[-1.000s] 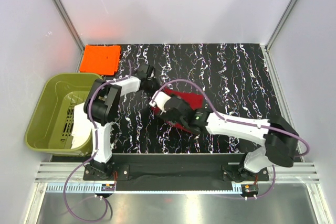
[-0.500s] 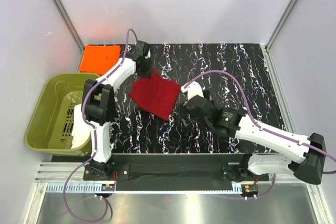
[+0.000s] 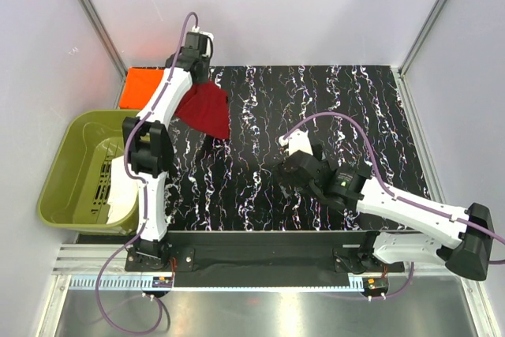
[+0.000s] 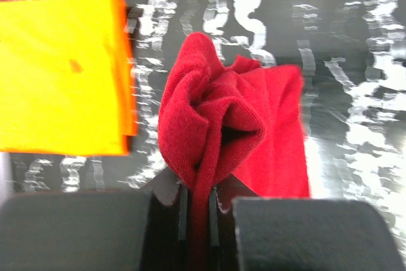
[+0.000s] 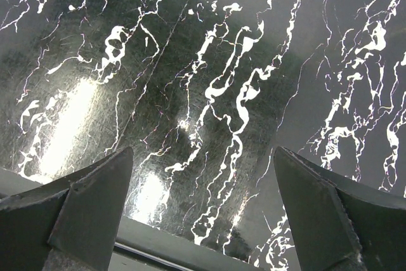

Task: Fold and stack the t-shirts
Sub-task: Neatly place the folded tshirt to the corner

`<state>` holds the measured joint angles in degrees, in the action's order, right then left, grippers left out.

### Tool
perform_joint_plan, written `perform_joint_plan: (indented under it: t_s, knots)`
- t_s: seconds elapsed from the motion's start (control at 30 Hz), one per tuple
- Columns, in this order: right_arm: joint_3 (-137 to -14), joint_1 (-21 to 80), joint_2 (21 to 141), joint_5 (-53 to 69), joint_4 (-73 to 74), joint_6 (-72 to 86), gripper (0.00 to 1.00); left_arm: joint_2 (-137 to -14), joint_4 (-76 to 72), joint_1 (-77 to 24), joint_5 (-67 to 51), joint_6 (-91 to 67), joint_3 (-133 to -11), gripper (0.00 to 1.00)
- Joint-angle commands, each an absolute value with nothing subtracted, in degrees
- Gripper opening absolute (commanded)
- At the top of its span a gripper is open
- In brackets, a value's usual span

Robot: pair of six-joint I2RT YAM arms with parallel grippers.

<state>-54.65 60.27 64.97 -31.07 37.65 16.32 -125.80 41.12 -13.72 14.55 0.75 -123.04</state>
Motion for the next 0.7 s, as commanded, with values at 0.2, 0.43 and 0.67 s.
perform_joint_plan:
  t_s: [0.2,0.43,0.67]
  knots:
    - [-55.37,59.59,67.85,-32.35,35.42,17.84,1.0,-125.33,34.72,-9.76,19.17,14.94,-127.09,0.0]
    - [-55.98,58.89,69.96,-30.32,34.02,16.79,1.0,-125.24,31.47,-7.65,17.94,19.95,-128.23,0.0]
    - [-56.43,57.66,72.16,-27.86,32.52,15.21,1.0,-124.55,30.67,-5.1,16.88,22.76,-129.29,0.0]
